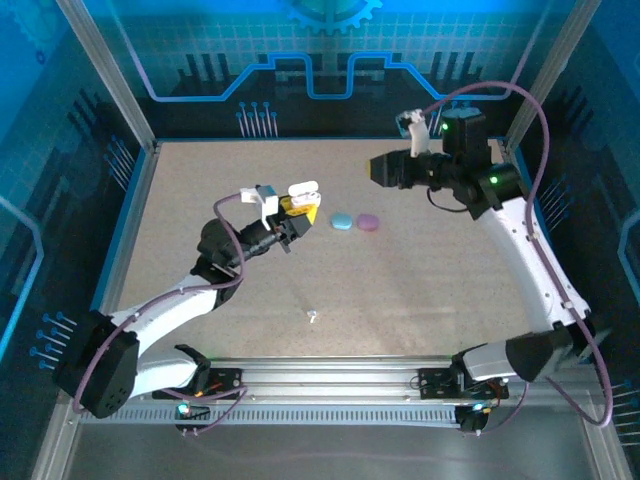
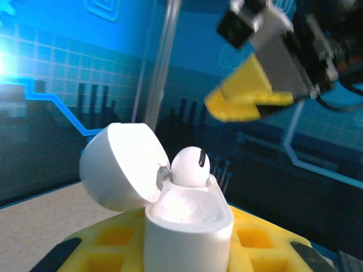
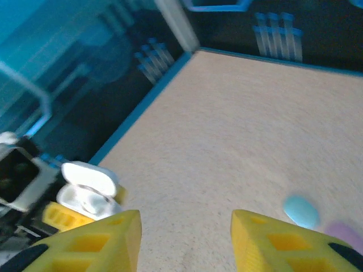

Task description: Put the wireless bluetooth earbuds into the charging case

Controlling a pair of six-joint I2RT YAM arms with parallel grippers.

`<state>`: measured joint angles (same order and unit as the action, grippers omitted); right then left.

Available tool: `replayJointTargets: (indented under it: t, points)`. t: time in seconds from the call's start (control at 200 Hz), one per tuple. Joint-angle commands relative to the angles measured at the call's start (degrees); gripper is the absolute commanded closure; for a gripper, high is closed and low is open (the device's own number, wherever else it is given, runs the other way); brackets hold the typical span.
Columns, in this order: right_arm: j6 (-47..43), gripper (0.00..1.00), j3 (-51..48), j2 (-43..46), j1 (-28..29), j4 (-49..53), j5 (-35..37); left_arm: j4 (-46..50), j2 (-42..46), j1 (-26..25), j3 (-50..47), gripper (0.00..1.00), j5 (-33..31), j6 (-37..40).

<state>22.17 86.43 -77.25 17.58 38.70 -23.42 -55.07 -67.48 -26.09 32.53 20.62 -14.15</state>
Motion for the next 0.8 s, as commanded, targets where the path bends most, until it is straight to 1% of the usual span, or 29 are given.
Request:
replayJointTargets:
  t: [0.0, 0.08, 0.145, 0.195, 0.265, 0.36, 0.43, 0.495, 0.56, 0.66, 0.795]
  points:
    - [11.0, 0.59, -10.6, 0.2, 1.0, -0.1, 4.8, -0.7, 4.7, 1.0, -0.9, 0.80, -3.1, 3.0]
    - [14.6, 0.60, -18.0, 0.2, 4.8, -2.3, 5.3, 1.6, 7.4, 1.4, -1.2, 0.80, -4.4, 4.5]
    - [17.0, 0.60, -22.7, -0.8, 9.6, -4.5, 6.5, 3.8, 10.2, 1.6, -1.8, 0.80, -5.9, 5.4]
    - [18.6, 0.60, -24.8, -2.9, 13.5, -6.3, 7.1, 6.3, 12.3, 1.8, -1.8, 0.80, -7.5, 5.8]
    - [20.4, 0.60, -25.7, -7.2, 18.9, -7.9, 7.0, 10.1, 15.4, 1.8, -1.4, 0.79, -8.0, 7.4]
    - [20.2, 0.59, -22.9, -14.4, 25.0, -6.9, 7.3, 13.7, 19.2, 1.8, -1.1, 0.79, -9.3, 8.8]
    - [19.6, 0.57, -19.3, -19.5, 28.5, -3.9, 9.8, 16.5, 21.6, 1.8, -0.5, 0.79, -10.3, 9.8]
    - [18.7, 0.55, -16.9, -23.3, 30.3, -3.0, 8.9, 19.6, 23.6, 1.9, 0.0, 0.79, -10.5, 11.2]
    - [18.3, 0.53, -14.5, -26.7, 32.1, -1.5, 9.6, 21.3, 25.4, 1.8, -0.1, 0.79, -11.1, 11.6]
    - [18.1, 0.54, -10.8, -31.2, 33.9, 1.6, 10.5, 22.5, 27.4, 1.9, -0.7, 0.79, -12.2, 12.2]
    - [17.8, 0.55, -6.7, -35.1, 35.9, 8.0, 14.5, 24.1, 28.3, 1.9, -0.5, 0.79, -12.1, 13.1]
